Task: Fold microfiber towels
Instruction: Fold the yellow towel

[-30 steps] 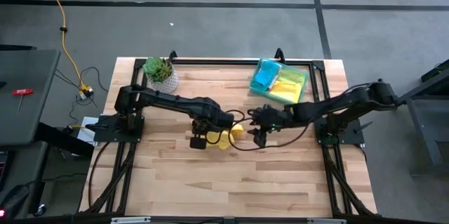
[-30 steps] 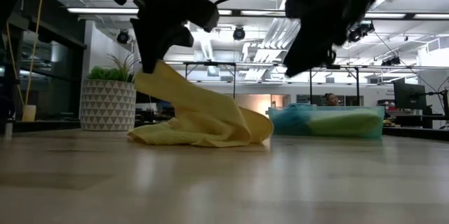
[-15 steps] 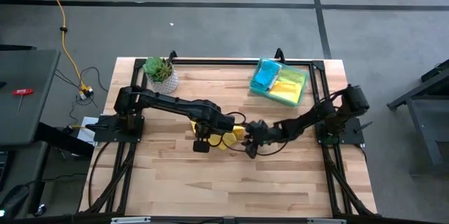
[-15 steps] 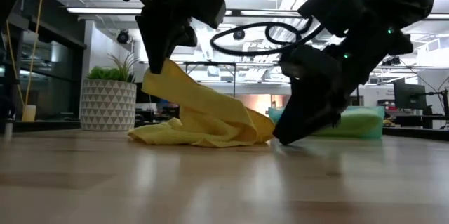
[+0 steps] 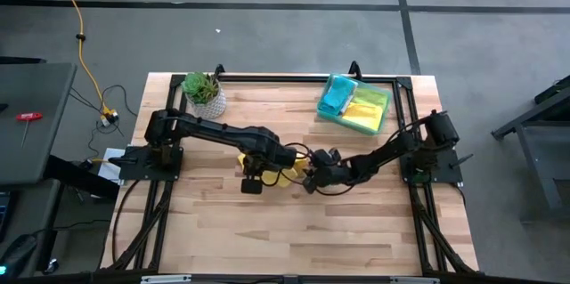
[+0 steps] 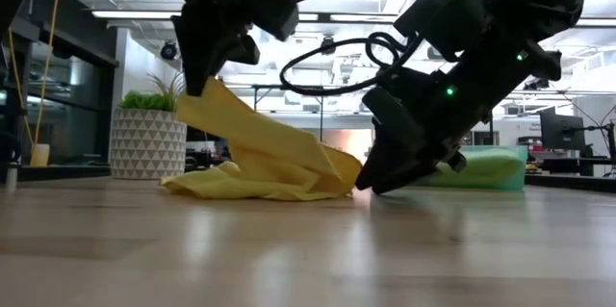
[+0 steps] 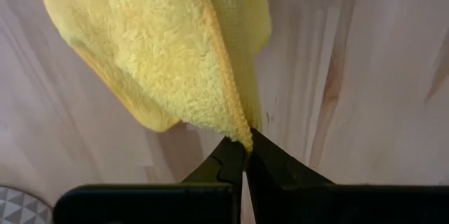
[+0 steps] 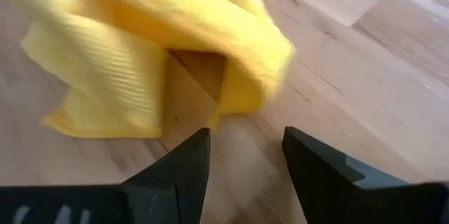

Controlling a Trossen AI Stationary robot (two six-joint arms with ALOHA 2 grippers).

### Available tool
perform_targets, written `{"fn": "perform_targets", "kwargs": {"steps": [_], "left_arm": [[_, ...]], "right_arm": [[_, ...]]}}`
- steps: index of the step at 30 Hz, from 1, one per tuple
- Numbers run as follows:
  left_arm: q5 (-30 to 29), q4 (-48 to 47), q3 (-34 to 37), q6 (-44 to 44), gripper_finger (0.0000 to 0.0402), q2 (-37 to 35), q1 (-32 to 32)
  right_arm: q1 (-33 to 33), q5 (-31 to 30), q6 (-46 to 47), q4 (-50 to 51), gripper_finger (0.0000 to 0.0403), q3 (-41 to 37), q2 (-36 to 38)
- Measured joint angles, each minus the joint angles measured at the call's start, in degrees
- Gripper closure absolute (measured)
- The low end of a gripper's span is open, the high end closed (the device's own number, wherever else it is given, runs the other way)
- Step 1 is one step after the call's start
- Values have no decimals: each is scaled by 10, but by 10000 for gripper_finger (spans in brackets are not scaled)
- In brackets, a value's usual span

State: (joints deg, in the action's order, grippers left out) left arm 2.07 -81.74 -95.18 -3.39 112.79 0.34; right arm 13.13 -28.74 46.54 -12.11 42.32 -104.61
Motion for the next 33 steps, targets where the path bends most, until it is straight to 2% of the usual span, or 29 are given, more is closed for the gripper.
{"fn": "perform_targets", "kwargs": {"steps": [7, 16, 20, 26, 29, 33], "left_arm": [[-1, 9, 0, 10, 401, 0, -3], [-1, 24, 0, 10, 401, 0, -3], [-1, 25, 0, 7, 401, -1, -3], [-1, 30, 0, 6, 401, -1, -3], [-1, 31, 0, 6, 401, -1, -3], [-13, 32, 0, 6, 401, -1, -3]], "right_arm": [[-2, 6, 0, -6, 226, -1, 2], [-27, 76, -17, -57, 226, -1, -4], [-43, 55, 13, -71, 226, 0, -16], [-64, 61, 28, -122, 227, 1, -40], [-65, 63, 34, -132, 246, 0, -43], [-62, 76, 35, -127, 301, 0, -43]]}}
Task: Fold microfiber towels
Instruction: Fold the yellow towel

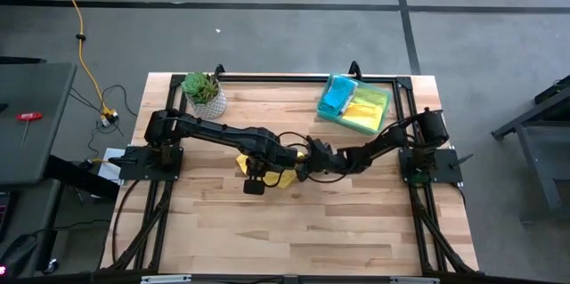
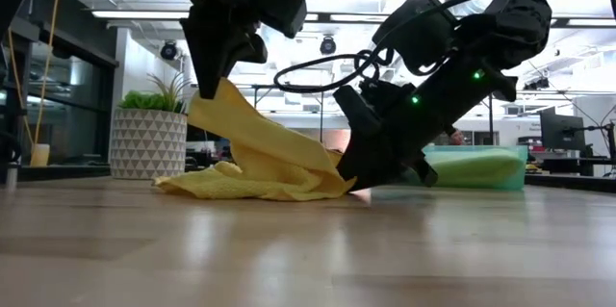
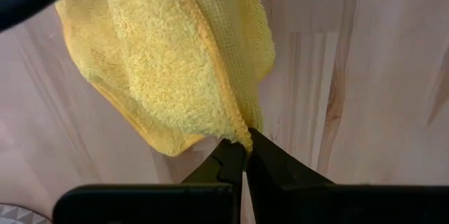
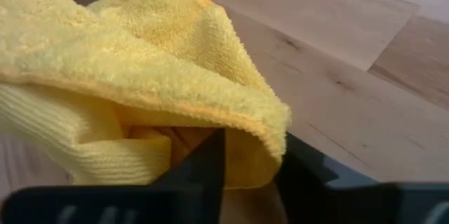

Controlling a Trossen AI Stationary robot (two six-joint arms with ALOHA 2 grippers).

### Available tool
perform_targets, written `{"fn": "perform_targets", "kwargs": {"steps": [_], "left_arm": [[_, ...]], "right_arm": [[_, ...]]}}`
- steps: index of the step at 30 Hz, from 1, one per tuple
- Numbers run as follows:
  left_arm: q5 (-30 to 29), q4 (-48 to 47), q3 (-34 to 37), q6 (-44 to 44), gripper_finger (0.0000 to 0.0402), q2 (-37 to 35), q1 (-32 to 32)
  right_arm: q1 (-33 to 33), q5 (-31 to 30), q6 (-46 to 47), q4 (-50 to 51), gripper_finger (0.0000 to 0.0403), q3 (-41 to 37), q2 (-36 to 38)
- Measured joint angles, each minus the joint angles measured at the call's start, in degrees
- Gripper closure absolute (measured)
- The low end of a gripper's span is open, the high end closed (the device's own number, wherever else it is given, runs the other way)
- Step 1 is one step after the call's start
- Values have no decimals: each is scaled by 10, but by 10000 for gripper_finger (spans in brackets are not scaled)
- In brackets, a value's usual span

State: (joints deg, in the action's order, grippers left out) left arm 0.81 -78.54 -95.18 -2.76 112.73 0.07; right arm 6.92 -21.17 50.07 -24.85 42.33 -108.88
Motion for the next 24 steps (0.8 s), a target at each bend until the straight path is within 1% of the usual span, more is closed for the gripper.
{"fn": "perform_targets", "kwargs": {"steps": [5, 6, 7, 9, 12, 16, 19, 21, 24], "left_arm": [[-2, 0, 0, 1, 401, 0, 8], [-2, 0, 0, 0, 401, 0, 11], [-2, 0, 0, 0, 401, 0, 12], [-7, -6, 0, 2, 401, -1, 15], [-42, -28, 0, 21, 401, -18, 22], [-96, -42, 0, 36, 401, -67, 42], [-124, -39, -1, 36, 401, -119, 69], [-139, -33, -1, 39, 401, -153, 91], [-181, -18, -1, 62, 401, -196, 125]], "right_arm": [[-2, 35, -14, 11, 380, 0, 7], [-3, 44, -19, 18, 391, 0, 12], [-6, 66, -26, 30, 397, -1, 23], [-10, 93, -48, 63, 394, -1, 48], [-24, 96, -95, 142, 401, -2, 115], [-50, 92, -163, 257, 401, -1, 230], [-76, 90, -205, 332, 402, 3, 324], [-94, 87, -228, 391, 402, 22, 375], [-120, 87, -277, 475, 402, 79, 421]]}}
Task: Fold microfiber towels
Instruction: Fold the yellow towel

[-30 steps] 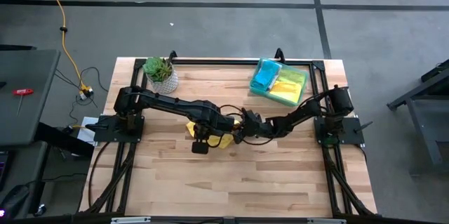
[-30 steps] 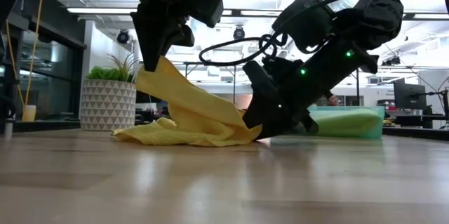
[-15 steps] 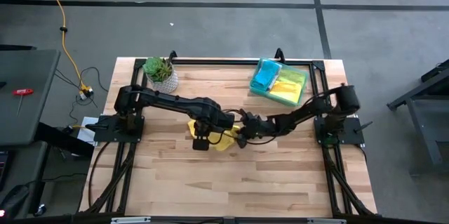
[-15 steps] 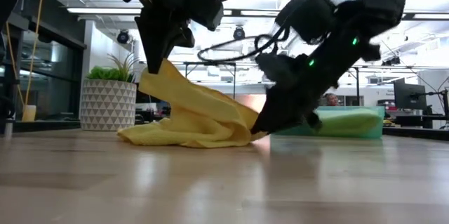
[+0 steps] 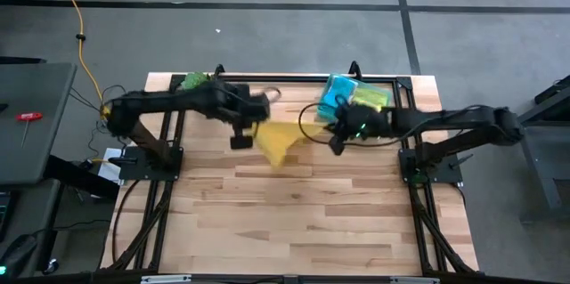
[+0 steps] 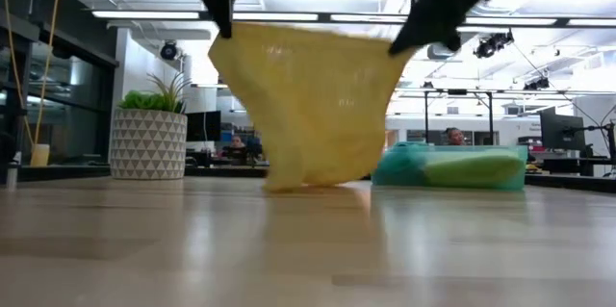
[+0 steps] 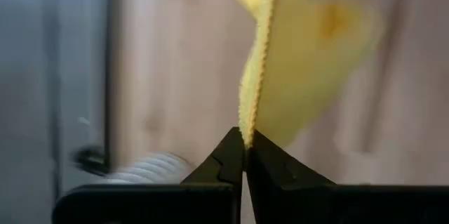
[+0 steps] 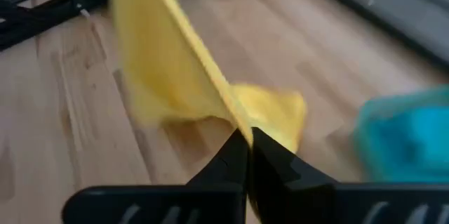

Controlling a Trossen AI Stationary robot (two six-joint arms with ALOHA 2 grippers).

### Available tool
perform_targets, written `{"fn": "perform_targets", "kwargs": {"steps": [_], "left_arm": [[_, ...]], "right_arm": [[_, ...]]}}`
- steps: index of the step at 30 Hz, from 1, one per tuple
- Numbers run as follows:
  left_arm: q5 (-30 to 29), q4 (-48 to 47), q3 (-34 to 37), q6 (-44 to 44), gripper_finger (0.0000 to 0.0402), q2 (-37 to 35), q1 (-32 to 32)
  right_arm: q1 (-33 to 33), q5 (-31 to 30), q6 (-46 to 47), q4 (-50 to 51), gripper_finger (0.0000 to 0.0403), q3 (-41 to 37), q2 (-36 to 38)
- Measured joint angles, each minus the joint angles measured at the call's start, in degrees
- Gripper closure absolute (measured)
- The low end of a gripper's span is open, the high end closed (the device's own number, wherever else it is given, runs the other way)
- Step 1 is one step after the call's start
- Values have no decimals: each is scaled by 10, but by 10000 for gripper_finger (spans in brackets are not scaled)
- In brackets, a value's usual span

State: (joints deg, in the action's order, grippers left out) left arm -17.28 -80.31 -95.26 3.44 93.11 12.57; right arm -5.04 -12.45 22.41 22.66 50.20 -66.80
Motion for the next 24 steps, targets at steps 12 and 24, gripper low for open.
{"fn": "perform_targets", "kwargs": {"steps": [12, 24], "left_arm": [[-40, 60, 0, 40, 401, -89, 98], [4, 137, 159, -147, 401, -88, -114]], "right_arm": [[-48, -24, -148, 213, 403, 256, -30], [114, -45, -42, 224, 403, 158, -111]]}}
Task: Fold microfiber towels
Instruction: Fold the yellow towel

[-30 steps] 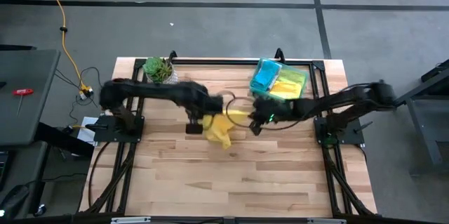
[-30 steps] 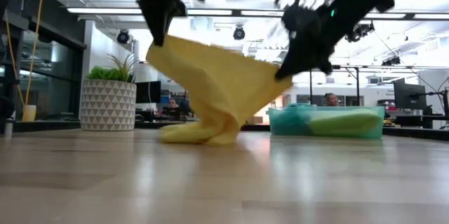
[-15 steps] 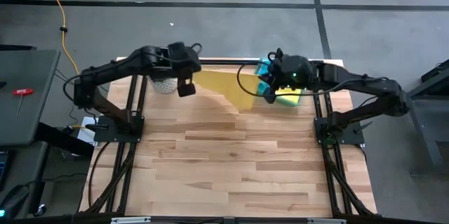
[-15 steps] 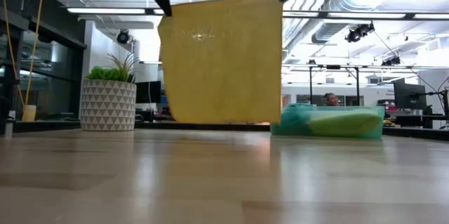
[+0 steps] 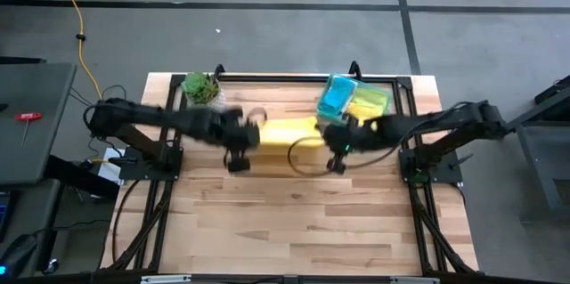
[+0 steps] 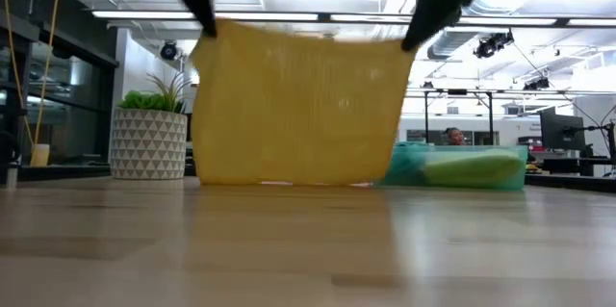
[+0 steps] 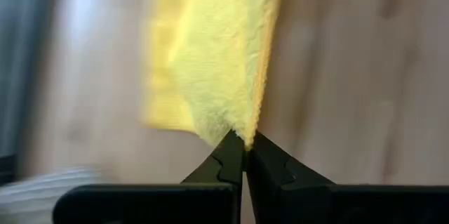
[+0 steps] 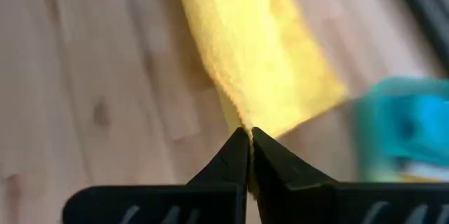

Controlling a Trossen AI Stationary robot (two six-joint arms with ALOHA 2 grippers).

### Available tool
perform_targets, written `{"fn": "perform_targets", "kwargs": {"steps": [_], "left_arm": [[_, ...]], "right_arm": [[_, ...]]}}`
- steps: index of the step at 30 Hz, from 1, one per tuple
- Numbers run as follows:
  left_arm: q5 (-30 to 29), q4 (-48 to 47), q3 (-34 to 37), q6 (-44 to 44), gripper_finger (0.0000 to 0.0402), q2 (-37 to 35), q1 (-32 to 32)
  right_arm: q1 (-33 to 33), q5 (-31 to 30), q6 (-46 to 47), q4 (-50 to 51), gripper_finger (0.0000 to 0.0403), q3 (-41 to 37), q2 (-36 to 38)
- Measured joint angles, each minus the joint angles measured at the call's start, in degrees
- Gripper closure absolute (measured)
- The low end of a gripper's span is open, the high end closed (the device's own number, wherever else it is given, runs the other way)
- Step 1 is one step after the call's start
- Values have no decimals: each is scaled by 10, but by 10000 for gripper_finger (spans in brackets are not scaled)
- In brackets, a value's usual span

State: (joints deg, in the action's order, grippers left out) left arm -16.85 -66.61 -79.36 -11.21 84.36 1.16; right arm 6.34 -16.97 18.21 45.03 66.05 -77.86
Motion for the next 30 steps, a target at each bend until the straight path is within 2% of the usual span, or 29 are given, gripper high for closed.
{"fn": "perform_targets", "kwargs": {"steps": [4, 7, 10, 14, 18, 22, 30], "left_arm": [[49, 143, 139, -113, 401, 7, -84], [93, 237, 216, -204, 401, 10, -133], [121, 313, 272, -278, 401, 19, -175], [142, 379, 302, -335, 401, 34, -218], [168, 397, 302, -313, 401, 43, -232], [196, 388, 299, -258, 401, 41, -204], [146, 363, 301, -151, 401, 50, -137]], "right_arm": [[65, 26, 66, -51, 403, -28, -53], [109, 60, 115, -104, 403, -41, -99], [146, 91, 165, -155, 403, -47, -146], [179, 136, 209, -190, 403, -43, -190], [188, 143, 240, -198, 403, -41, -192], [161, 136, 256, -173, 403, -40, -176], [83, 128, 271, -134, 403, -41, -173]]}}
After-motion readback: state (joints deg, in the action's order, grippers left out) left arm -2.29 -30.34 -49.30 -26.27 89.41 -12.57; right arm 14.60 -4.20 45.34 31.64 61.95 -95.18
